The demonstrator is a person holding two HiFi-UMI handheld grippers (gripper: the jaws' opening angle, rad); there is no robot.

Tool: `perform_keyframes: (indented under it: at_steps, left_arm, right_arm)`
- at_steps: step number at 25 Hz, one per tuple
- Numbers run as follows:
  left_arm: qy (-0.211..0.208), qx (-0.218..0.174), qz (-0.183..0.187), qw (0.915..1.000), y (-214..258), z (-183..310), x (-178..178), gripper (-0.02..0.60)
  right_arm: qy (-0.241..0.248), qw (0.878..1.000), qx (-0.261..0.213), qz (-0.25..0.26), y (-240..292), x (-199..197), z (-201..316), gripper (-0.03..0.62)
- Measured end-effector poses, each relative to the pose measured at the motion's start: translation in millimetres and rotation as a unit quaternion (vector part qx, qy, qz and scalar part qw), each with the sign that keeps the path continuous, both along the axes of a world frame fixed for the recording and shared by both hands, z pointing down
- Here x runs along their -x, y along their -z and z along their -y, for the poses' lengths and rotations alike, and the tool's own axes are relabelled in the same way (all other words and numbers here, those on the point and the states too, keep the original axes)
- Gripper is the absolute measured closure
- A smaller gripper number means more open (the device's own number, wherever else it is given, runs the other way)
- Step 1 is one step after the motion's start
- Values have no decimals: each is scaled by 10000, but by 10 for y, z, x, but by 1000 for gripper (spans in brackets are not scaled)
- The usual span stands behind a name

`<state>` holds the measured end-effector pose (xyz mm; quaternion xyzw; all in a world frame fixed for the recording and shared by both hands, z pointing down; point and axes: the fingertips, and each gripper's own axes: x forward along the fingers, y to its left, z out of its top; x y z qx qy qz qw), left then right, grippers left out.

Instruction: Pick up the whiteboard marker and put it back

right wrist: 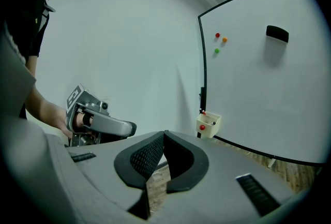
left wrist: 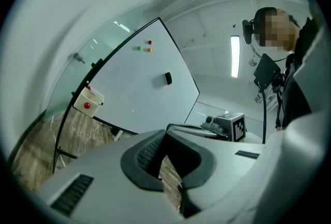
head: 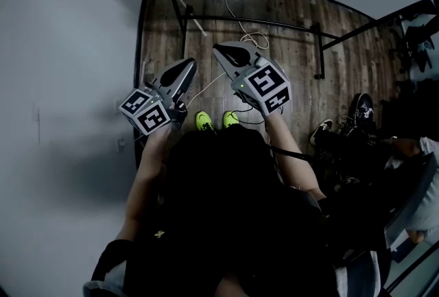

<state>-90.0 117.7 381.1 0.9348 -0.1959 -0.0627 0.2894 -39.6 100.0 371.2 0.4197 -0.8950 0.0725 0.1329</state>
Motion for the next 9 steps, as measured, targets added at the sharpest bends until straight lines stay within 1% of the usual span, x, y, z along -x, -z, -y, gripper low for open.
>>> perform_keyframes:
  at_steps: [4,9]
  left_arm:
    - [29,5,-53,10000,-7,18,-10,566]
    - [1,-55,-7,10000,33,-13,-44,566]
  right_arm:
    - [32,10000,1,-30,0,0,-3,586]
    - [40,10000,-1,-42,23,-17,-16,586]
